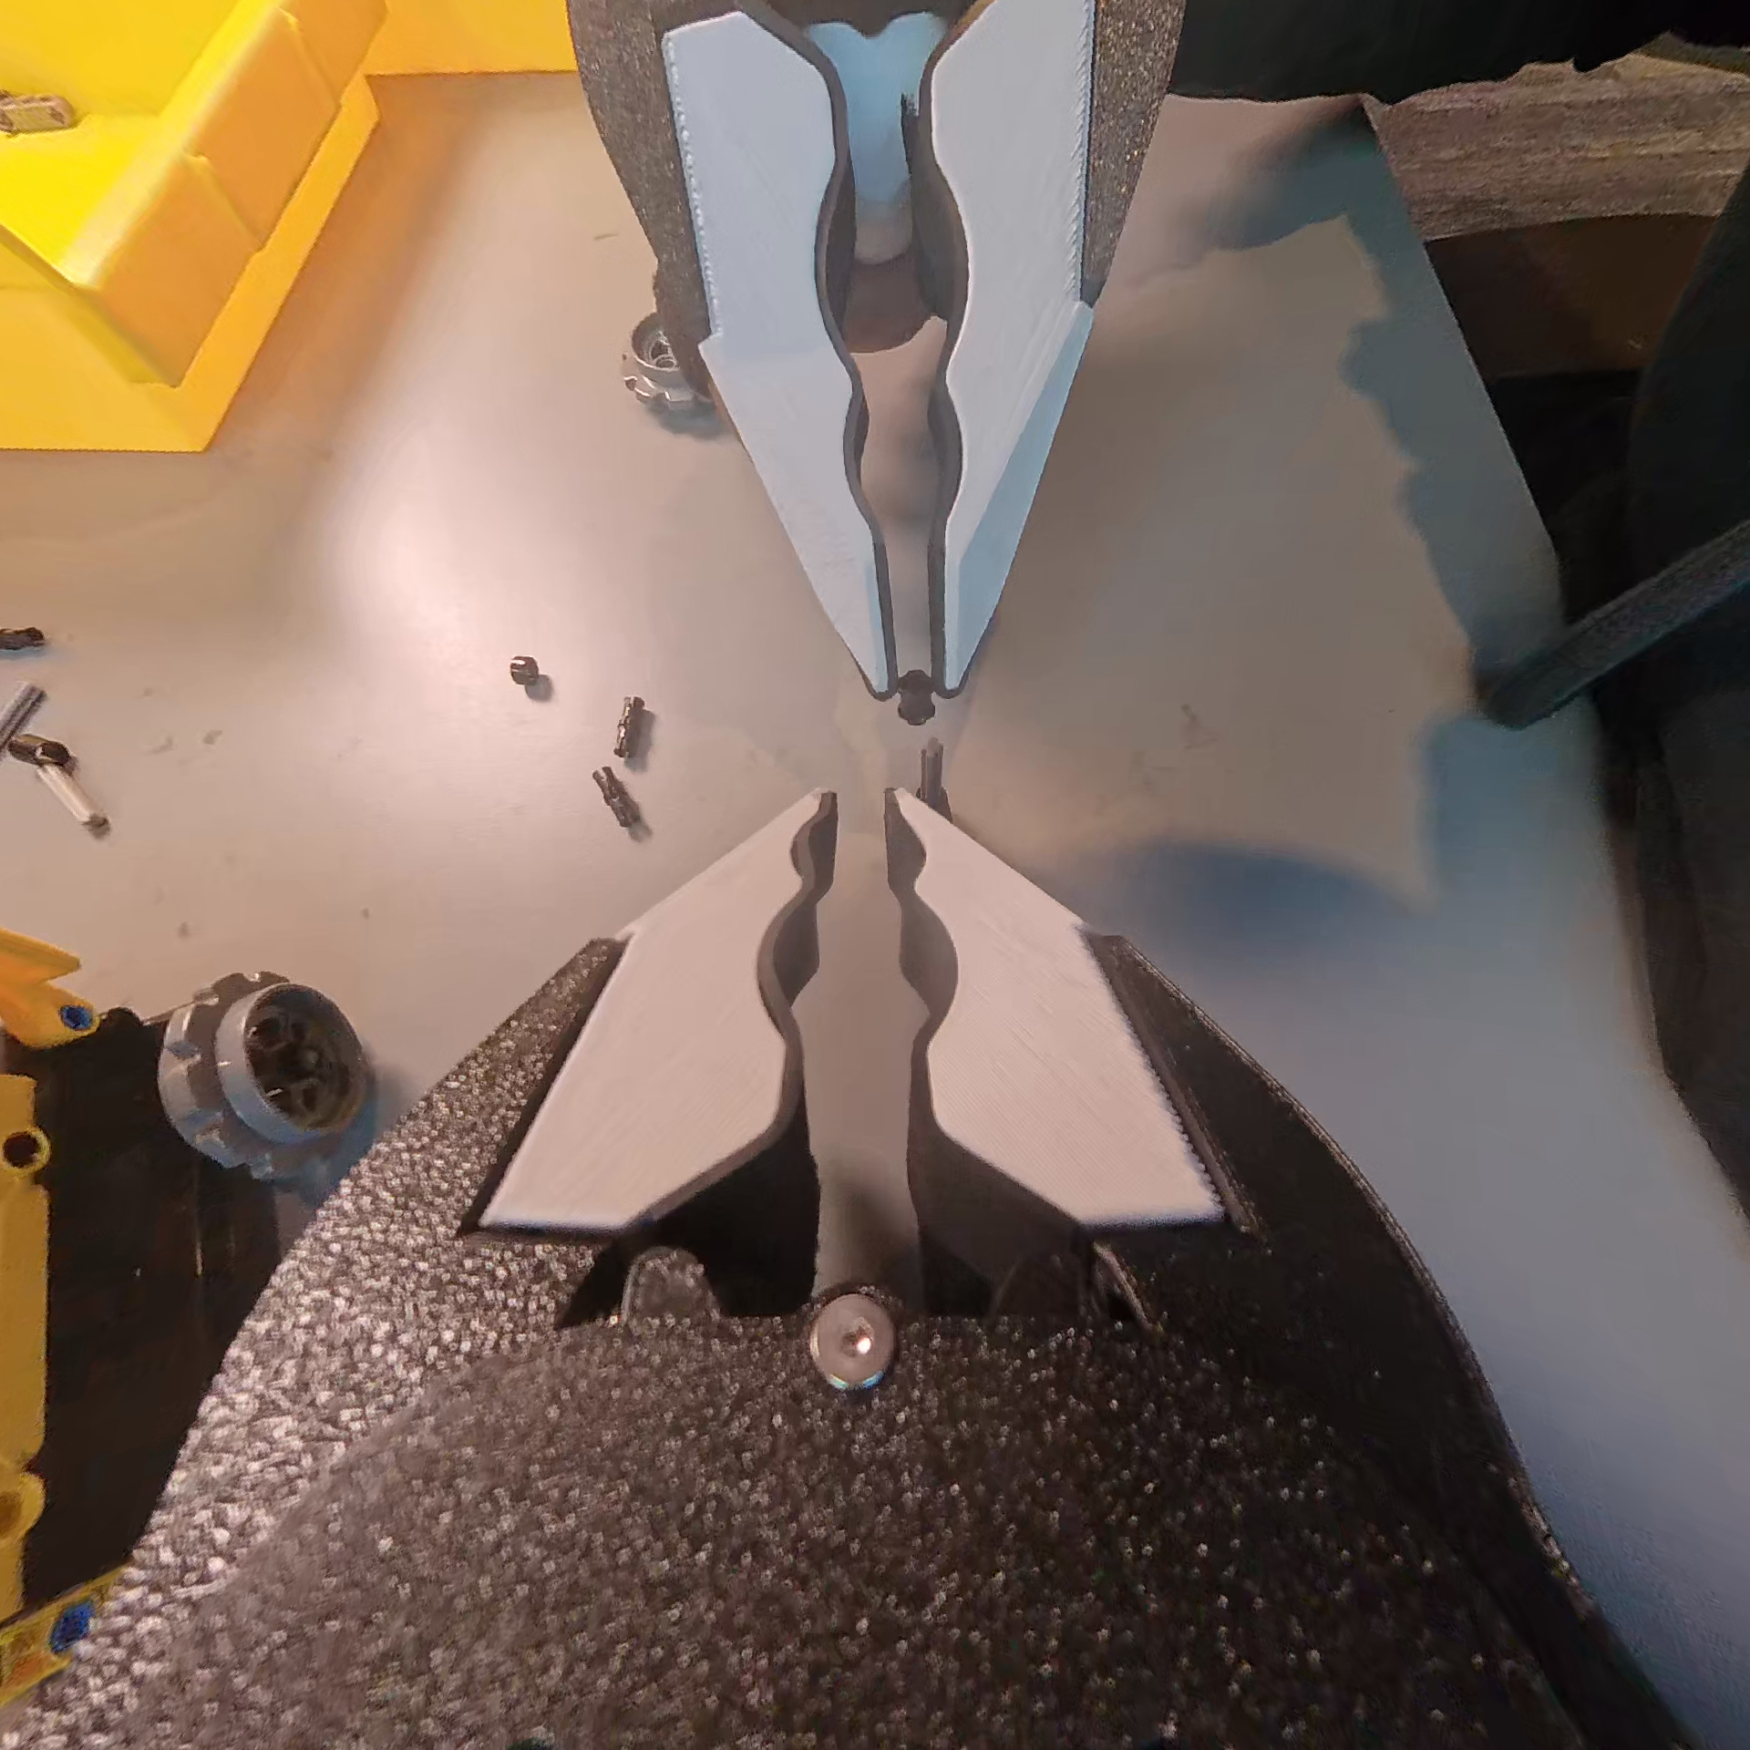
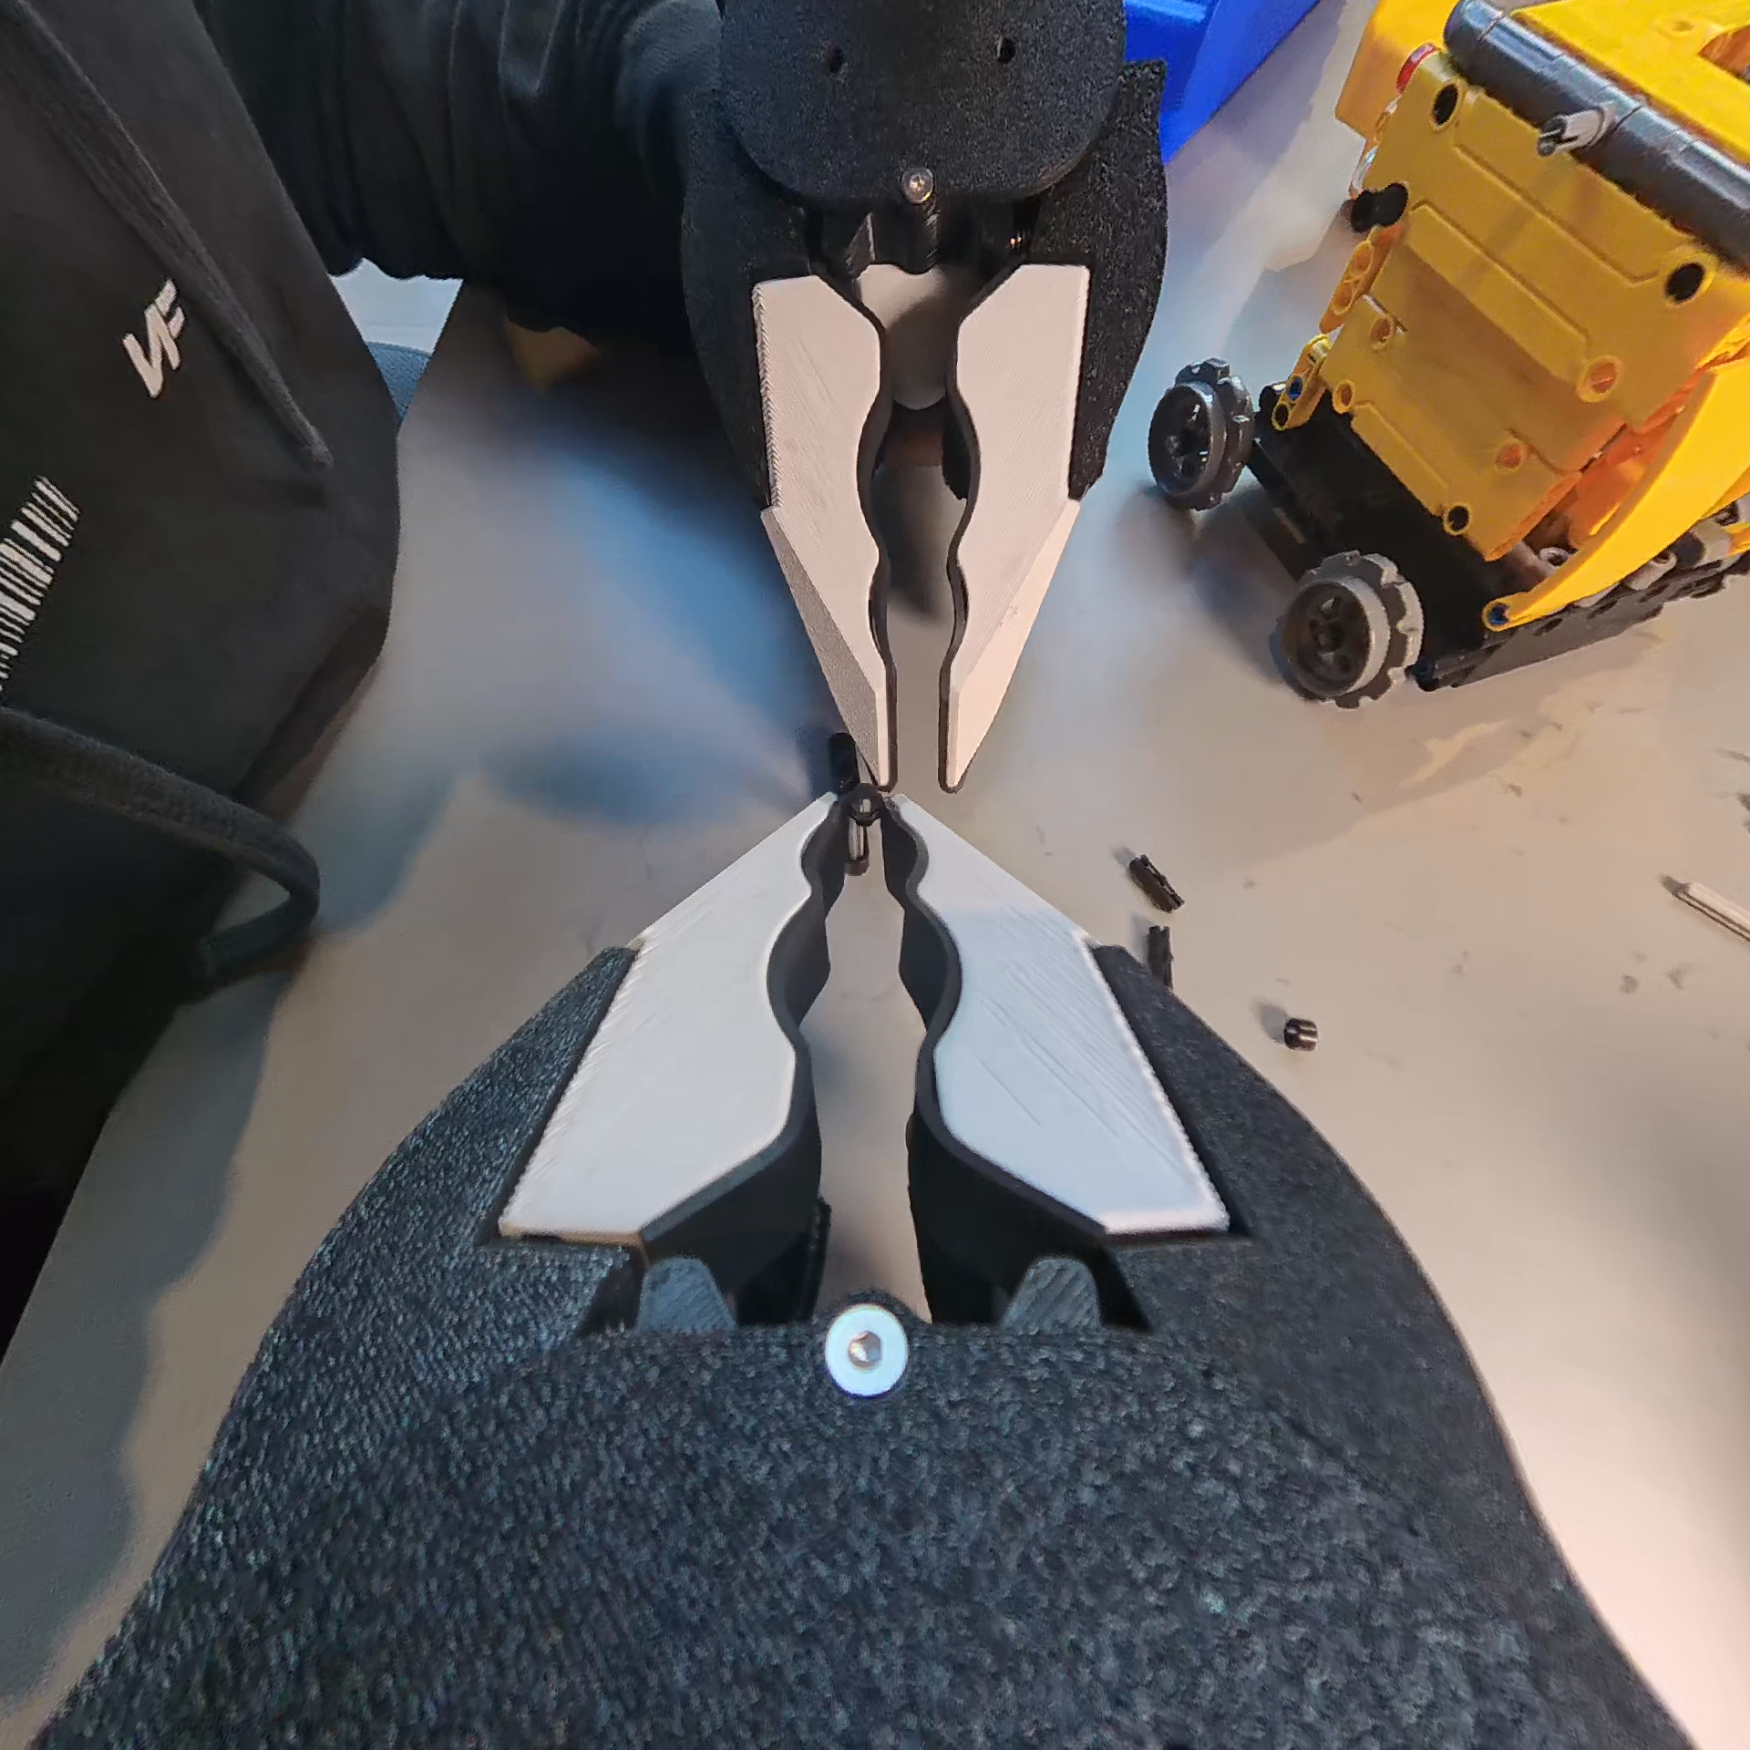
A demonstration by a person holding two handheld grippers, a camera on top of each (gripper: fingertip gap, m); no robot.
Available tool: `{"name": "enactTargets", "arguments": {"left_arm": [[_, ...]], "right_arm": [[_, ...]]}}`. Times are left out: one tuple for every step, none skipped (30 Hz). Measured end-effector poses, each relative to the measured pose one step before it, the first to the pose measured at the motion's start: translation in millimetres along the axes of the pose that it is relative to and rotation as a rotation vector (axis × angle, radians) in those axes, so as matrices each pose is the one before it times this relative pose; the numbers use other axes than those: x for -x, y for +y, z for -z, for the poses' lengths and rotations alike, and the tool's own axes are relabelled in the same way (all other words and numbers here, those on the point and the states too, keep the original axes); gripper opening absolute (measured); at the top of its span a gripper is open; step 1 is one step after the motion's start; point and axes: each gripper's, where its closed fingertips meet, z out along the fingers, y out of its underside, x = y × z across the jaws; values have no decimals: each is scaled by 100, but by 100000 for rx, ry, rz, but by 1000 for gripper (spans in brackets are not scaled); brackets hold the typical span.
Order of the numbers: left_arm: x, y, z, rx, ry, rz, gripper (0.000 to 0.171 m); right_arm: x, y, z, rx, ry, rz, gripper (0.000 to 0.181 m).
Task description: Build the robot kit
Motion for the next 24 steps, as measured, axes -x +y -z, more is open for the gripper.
{"name": "enactTargets", "arguments": {"left_arm": [[-88,23,78,-87,631,158,8],[-160,54,50,76,1132,247,9],[-165,100,54,286,1109,350,10],[-166,130,38,466,1013,212,11],[-218,172,61,762,1291,82,12],[-200,217,64,1107,1192,192,13],[-138,226,69,1161,828,233,15],[-163,230,75,1142,907,184,16],[-131,229,50,1199,754,143,18],[-27,232,12,1280,-107,-90,20],[-27,191,-13,1173,-241,-553,21],[-104,114,-34,928,140,-634,21],[-80,67,-68,733,-43,-502,20],[-39,83,-68,791,-271,-440,19],[-38,140,-94,987,-175,-405,18],[-61,165,-108,1155,-57,-443,18],[-82,151,-129,1082,48,-626,17],[-69,133,-109,988,-79,-726,16],[-9,74,-80,592,-462,-676,15],[7,-12,-28,58,-355,-496,14],[-13,17,-5,134,-95,-202,14],[15,0,-4,63,-202,-68,14],[13,10,-10,112,-247,-145,14],[-3,-1,3,175,-275,-252,14]], "right_arm": [[13,-17,-70,195,212,-701,7],[84,-13,-80,414,166,-409,7],[71,-47,-47,185,558,-55,7],[43,-22,-41,165,711,-624,7],[53,-23,-25,48,639,-1204,7],[29,-26,-18,-178,930,-1131,7],[33,-12,-22,-133,1040,-1084,7],[66,33,-25,227,842,-1068,7],[10,38,-39,248,1142,-832,7],[-56,57,-34,449,1335,-1031,7],[-94,81,-56,647,1285,-1305,7],[-50,-5,-22,108,876,-989,6],[-60,-36,-17,-122,852,-974,6],[-40,-18,-19,105,526,-930,6],[60,-33,-17,24,2,-468,6],[13,-33,-23,49,276,-84,6],[-61,56,-35,608,675,-100,6],[-12,68,-36,618,313,113,6],[67,9,-29,158,-128,125,6],[10,33,-40,292,93,-399,7],[-37,33,-25,190,195,-384,6],[34,-38,14,-274,-107,-67,6],[43,-17,5,-114,-55,-121,6],[13,19,3,161,126,143,6]]}}
